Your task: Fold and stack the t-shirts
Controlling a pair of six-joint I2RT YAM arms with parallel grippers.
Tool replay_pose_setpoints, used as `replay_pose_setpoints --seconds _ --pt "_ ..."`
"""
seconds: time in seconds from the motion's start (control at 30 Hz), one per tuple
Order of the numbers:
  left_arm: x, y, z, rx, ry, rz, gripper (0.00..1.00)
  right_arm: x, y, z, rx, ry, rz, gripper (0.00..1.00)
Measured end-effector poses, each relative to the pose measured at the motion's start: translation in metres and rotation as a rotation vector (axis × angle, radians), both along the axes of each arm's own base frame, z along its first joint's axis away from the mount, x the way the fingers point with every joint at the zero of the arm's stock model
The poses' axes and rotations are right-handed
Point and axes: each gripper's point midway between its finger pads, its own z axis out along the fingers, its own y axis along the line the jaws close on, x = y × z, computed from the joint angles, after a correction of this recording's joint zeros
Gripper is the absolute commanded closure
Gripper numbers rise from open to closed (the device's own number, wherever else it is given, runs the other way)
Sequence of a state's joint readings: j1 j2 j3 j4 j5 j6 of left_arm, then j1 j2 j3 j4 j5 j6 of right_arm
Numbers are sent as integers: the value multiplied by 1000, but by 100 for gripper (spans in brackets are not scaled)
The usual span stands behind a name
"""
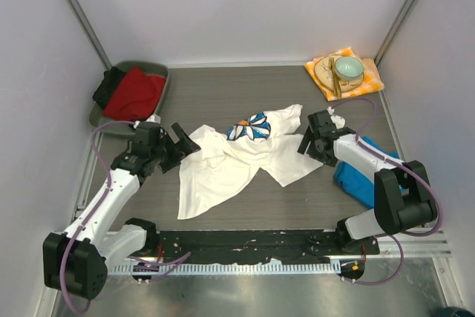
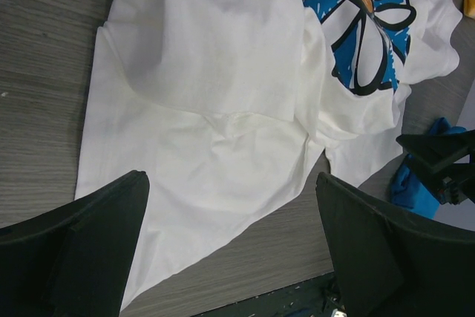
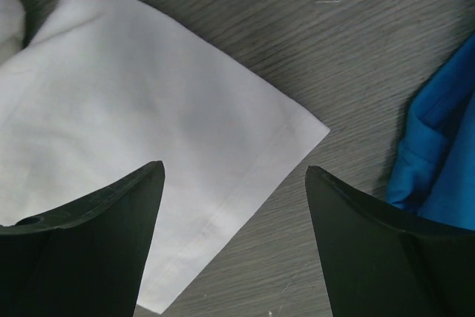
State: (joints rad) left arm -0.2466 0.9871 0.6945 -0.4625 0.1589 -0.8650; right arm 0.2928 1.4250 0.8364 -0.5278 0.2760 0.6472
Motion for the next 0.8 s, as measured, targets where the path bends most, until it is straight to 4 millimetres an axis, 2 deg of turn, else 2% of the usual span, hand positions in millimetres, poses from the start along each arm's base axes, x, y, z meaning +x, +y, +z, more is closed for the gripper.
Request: replay_pose_setpoints --seconds 0.13,0.33,0.53,0.63,0.8 --pt "0 -1 -5 3 19 -9 0 -1 -14 -14 -1 23 -57 19" --pt "2 -4 -7 0 32 -21 0 7 -31 -16 -2 1 -117 21" --pt "8 -6 -10 -1 42 -25 0 1 -39 -20 -10 8 -136 24" --pt "10 -7 -15 2 56 -25 0 -4 -40 -26 -13 22 -138 32" --pt "12 -7 -21 7 72 -24 0 -9 -41 -32 -13 30 -139 53"
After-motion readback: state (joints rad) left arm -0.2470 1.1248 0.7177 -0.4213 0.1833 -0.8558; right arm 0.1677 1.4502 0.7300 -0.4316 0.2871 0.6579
